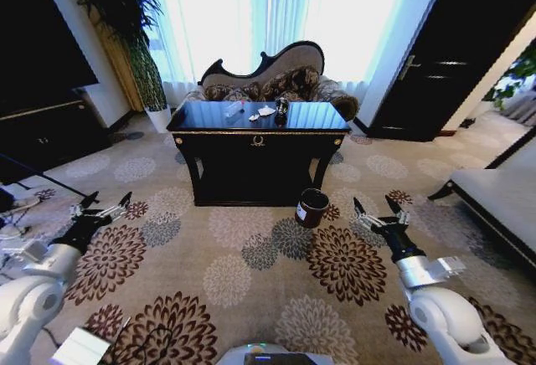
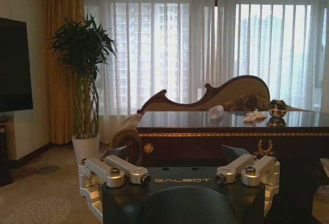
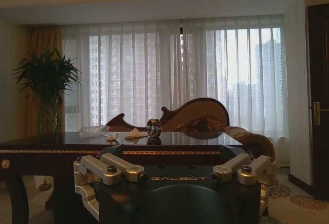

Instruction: Move to the front of the table and place the trash on the table into the trash bin.

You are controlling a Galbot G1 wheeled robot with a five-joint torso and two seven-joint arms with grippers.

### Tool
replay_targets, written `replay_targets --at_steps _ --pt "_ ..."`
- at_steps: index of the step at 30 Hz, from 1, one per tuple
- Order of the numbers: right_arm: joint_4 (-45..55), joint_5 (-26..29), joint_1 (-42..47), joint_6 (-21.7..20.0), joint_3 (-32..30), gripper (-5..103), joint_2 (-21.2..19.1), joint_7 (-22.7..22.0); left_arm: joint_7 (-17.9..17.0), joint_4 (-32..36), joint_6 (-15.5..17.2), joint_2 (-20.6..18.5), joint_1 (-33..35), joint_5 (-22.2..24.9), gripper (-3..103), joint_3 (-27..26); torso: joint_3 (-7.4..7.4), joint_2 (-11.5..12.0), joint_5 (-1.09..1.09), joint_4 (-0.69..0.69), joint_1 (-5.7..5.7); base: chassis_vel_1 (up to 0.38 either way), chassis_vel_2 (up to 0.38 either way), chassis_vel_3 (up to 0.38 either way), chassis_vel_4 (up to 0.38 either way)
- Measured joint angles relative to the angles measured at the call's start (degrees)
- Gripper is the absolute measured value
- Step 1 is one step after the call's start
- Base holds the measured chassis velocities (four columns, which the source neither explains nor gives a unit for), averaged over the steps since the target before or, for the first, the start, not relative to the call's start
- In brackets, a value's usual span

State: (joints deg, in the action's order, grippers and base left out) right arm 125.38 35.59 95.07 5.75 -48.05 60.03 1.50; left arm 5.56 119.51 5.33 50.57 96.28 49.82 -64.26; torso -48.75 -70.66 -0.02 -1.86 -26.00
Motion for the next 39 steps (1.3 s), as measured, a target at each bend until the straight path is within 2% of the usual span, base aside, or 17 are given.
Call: replay_targets --at_steps 22,39 --pt "0.35 -0.43 0.65 0.30 -0.24 100 1.41 0.19 -0.28 0.43 0.42 1.22 0.16 -0.14 100 1.01 0.00 0.00 0.00 -0.01 0.01 -0.011 0.010 0.010 -0.008" --pt "0.15 -0.55 0.98 0.59 -0.11 100 2.08 0.08 -0.30 0.39 0.42 1.34 -0.10 -0.57 100 1.78 0.00 0.01 0.00 0.00 0.00 -0.128 0.137 0.134 -0.134"
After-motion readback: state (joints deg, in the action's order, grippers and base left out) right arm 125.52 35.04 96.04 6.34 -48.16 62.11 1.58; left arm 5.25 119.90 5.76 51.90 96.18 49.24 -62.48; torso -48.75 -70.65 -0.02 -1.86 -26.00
